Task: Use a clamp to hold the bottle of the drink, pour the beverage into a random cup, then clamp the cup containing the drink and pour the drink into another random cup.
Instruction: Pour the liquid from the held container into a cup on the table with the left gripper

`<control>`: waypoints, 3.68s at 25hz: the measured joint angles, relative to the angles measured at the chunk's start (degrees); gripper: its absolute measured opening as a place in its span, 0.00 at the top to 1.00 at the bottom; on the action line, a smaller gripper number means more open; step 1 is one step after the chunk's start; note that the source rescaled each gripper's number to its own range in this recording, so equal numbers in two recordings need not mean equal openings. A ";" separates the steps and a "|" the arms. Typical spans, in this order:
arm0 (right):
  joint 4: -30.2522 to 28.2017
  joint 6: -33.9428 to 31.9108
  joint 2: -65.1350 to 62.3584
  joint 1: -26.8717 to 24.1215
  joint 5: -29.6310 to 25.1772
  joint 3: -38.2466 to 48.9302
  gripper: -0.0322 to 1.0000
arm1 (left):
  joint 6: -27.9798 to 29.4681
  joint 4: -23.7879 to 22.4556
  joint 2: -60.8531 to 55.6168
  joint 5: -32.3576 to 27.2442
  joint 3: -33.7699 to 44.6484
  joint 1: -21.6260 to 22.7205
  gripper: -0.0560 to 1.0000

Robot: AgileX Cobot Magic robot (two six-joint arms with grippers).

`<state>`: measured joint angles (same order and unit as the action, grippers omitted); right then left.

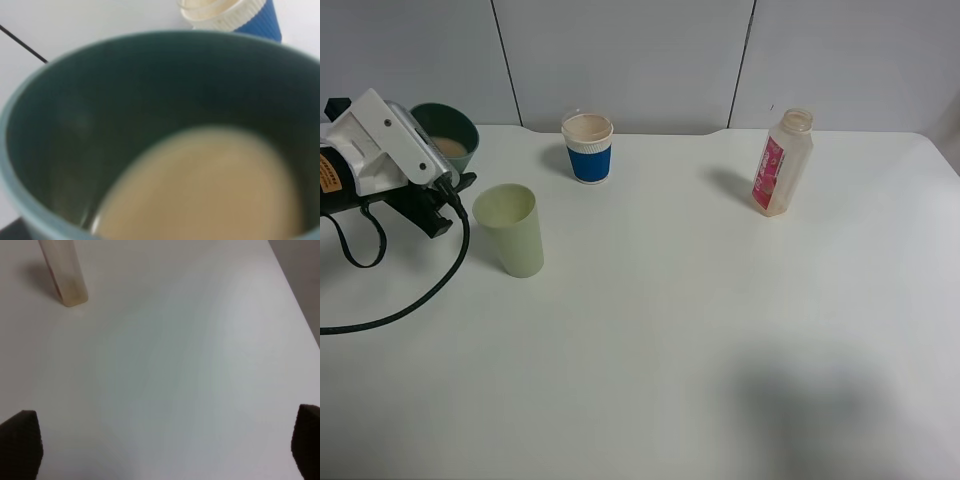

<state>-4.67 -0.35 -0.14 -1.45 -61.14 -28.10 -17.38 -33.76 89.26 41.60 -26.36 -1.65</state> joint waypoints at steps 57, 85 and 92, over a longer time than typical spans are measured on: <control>0.00 0.00 0.00 0.00 0.00 0.00 0.00 | -16.12 2.77 1.72 2.36 -1.68 -2.38 0.94; 0.00 0.00 0.00 0.00 0.00 0.00 0.00 | -27.69 3.89 1.72 3.65 -1.68 -2.38 0.94; 0.00 0.00 0.00 0.00 0.00 0.00 0.00 | -30.60 4.29 1.72 4.07 -1.68 -2.38 0.94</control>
<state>-4.67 -0.35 -0.14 -1.45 -61.14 -28.10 -47.98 -29.47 90.97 45.67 -28.04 -4.03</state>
